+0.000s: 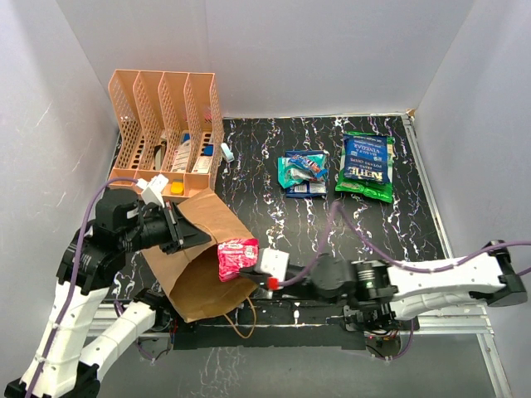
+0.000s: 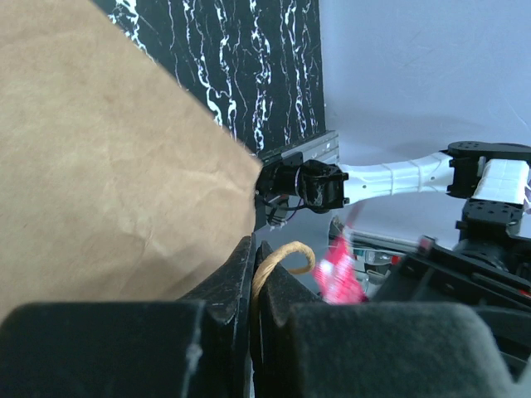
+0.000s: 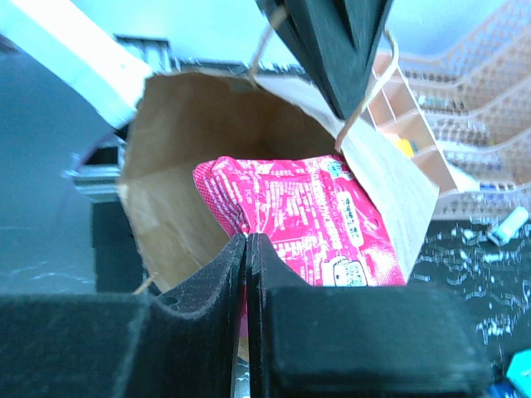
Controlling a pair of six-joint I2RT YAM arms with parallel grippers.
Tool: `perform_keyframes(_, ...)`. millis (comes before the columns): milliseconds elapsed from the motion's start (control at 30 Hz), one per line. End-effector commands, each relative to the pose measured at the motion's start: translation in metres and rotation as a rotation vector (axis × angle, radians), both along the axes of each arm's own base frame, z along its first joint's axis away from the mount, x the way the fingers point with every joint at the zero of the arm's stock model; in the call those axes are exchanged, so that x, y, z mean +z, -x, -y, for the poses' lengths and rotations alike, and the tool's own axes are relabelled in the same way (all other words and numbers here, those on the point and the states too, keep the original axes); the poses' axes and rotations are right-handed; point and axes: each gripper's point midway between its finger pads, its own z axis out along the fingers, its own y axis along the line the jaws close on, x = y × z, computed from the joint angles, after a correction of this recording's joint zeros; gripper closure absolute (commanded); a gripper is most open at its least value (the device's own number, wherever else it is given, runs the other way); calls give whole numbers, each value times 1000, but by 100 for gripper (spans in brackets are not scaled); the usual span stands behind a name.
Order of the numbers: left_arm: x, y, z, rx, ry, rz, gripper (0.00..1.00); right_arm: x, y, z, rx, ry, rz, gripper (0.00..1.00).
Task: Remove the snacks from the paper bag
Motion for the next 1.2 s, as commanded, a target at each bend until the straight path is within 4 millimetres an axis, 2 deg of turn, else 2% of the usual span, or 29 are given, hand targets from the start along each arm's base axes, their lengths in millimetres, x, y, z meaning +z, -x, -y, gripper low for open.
perform_keyframes(0, 24, -8, 8, -26, 42, 59, 100, 67, 3, 14, 12, -119, -23, 93)
perform_keyframes(167, 37, -12, 13, -72, 33, 79, 100, 134, -31, 32, -186, -229, -11, 93)
perform_keyframes(233, 42, -12, 12, -95, 8, 83, 100, 153, -47, 39, -283, -252, 9, 93)
perform_keyframes(300, 50, -12, 16, -124, 16, 90, 100, 164, -71, 52, -454, -280, 0, 93)
perform_keyframes(333, 56, -12, 19, -141, 29, 98, 100, 165, -89, 66, -591, -287, -6, 93)
perform_keyframes(433, 77, -13, 27, -168, 94, 109, 100, 158, -116, 90, -812, -259, 30, 93)
perform_keyframes(500, 92, -15, 33, -169, 156, 116, 100, 150, -132, 100, -878, -247, 41, 93)
perform_keyframes(633, 129, -17, 42, -164, 308, 161, 100, 134, -164, 123, -966, -282, -45, 93)
perform_keyframes(767, 162, -22, 48, -165, 432, 209, 100, 107, -188, 134, -1056, -201, -77, 93)
perform_keyframes(967, 177, -44, 58, -158, 506, 224, 100, 74, -223, 137, -1121, -142, -200, 93)
perform_keyframes(1167, 189, -58, 64, -154, 608, 224, 100, 59, -251, 150, -1172, -133, -282, 93)
